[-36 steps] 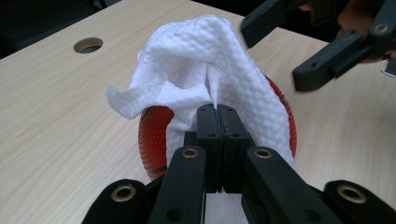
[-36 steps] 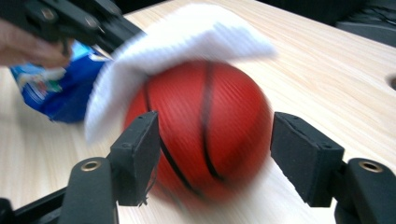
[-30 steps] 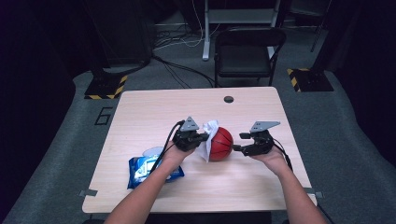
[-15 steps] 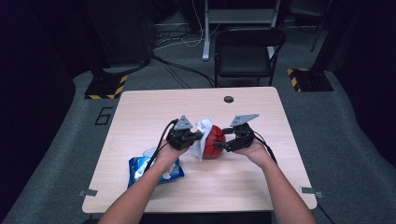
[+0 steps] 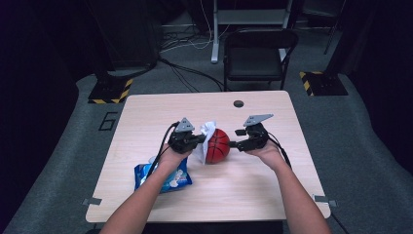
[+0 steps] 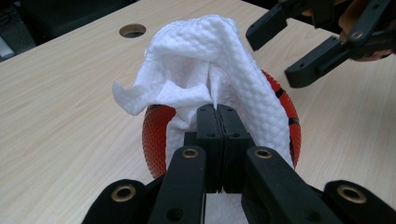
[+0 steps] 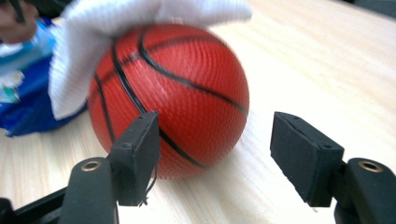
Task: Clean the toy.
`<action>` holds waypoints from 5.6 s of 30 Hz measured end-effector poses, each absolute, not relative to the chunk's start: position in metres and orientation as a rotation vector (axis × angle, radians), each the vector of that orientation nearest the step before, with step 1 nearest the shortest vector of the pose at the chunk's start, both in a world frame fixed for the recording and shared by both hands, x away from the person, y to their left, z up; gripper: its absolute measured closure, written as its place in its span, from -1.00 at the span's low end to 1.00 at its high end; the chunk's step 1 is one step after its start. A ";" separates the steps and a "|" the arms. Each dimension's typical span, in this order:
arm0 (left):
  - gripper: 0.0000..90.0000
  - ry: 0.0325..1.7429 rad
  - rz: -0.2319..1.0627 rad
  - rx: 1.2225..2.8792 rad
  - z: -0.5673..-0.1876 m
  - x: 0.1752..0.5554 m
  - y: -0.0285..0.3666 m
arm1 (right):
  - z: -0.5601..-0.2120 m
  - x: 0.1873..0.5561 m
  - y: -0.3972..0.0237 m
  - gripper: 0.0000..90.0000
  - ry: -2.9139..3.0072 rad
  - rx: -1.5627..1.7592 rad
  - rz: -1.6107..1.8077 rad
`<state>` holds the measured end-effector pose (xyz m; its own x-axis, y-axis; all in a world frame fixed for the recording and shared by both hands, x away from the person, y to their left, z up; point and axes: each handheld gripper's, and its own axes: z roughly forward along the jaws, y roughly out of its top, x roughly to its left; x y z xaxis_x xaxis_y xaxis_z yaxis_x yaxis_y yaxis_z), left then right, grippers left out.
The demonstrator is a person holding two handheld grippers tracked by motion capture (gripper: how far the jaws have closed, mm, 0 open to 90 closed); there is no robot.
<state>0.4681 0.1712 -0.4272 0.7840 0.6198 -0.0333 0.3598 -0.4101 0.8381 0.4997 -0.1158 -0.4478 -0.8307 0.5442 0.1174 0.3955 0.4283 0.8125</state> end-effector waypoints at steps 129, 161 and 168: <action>0.97 0.690 0.292 2.037 -0.419 0.454 0.175 | -0.442 0.480 -0.108 -0.32 2.598 0.747 1.367; 0.97 0.629 0.211 2.111 -0.425 0.447 0.151 | -0.430 0.446 -0.116 -0.32 2.583 0.700 1.400; 0.97 0.601 0.188 2.105 -0.425 0.436 0.146 | -0.432 0.455 -0.108 -0.54 2.569 0.883 1.480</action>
